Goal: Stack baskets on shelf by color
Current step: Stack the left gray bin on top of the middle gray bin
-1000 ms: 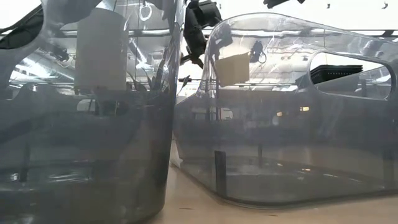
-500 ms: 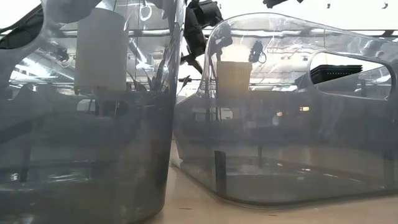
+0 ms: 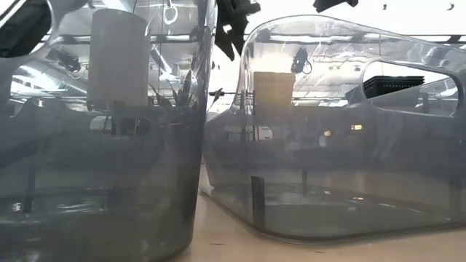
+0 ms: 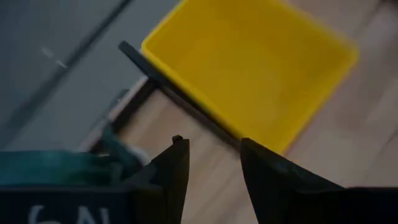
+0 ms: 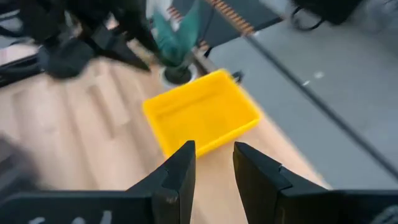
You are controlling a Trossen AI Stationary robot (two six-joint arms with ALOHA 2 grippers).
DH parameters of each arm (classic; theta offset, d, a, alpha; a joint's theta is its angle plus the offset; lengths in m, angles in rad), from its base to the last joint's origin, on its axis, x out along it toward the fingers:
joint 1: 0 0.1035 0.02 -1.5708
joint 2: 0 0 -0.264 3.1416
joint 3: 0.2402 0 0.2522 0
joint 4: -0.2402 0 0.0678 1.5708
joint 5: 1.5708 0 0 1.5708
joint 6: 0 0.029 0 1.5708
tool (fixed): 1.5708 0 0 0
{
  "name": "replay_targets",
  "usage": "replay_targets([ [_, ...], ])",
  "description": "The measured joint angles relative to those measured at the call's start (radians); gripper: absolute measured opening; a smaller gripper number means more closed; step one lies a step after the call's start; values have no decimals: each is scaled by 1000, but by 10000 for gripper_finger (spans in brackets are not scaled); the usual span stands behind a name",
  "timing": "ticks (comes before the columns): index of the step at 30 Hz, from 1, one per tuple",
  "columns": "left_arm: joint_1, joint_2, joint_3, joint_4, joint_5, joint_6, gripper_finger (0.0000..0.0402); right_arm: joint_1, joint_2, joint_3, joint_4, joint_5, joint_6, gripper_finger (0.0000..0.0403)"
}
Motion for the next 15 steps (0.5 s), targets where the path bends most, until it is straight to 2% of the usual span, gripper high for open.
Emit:
replay_targets([
  [3,-58,-27,-2,-75,-8,141,141,1,6,-2,-45,-58,25,114],
  [6,-114,-51,-1,-124,34,250,134,8,4,-50,-50,-105,55,114],
  [11,-204,-76,-31,-182,83,309,119,47,-3,-192,-79,-149,125,114],
  [15,-253,-166,-134,-161,79,304,110,114,-9,-302,-106,-230,260,114],
])
